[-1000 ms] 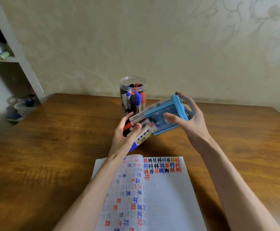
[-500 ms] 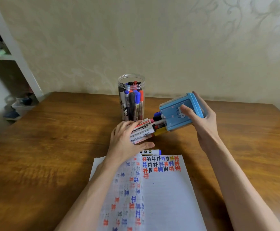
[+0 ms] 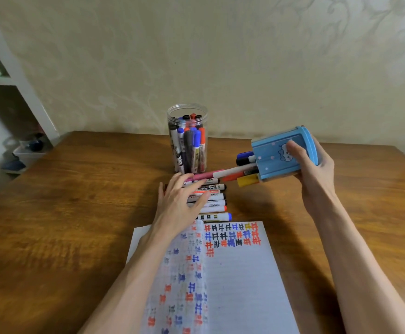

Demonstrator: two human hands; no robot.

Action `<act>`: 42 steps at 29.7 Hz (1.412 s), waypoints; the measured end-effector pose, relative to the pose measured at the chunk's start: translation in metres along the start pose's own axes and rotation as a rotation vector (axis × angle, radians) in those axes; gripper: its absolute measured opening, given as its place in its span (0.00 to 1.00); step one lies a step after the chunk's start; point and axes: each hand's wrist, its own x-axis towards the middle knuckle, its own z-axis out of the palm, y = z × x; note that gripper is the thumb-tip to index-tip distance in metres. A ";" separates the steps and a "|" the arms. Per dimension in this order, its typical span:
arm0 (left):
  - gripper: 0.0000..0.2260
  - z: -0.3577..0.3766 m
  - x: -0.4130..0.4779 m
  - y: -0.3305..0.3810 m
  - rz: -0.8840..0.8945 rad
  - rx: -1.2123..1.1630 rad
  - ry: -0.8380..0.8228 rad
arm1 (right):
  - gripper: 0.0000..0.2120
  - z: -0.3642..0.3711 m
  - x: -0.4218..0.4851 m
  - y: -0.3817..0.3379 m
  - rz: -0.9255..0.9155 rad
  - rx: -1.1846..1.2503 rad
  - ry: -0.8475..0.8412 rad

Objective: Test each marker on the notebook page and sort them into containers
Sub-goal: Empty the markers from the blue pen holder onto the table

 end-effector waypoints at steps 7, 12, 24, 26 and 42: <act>0.21 -0.003 0.000 0.006 0.054 -0.103 0.144 | 0.17 0.029 -0.016 0.004 0.069 0.122 -0.093; 0.11 -0.009 0.001 0.005 -0.023 -0.106 0.261 | 0.13 0.038 -0.021 0.010 0.115 0.122 -0.102; 0.08 -0.011 0.002 -0.013 -0.035 0.009 0.300 | 0.08 0.015 -0.012 0.015 0.157 0.185 0.036; 0.10 -0.010 0.001 -0.015 -0.026 0.026 0.296 | 0.09 0.017 -0.012 0.013 0.151 0.183 0.038; 0.21 -0.014 -0.002 0.017 0.342 -0.189 0.313 | 0.18 0.048 -0.027 0.018 0.161 0.213 -0.059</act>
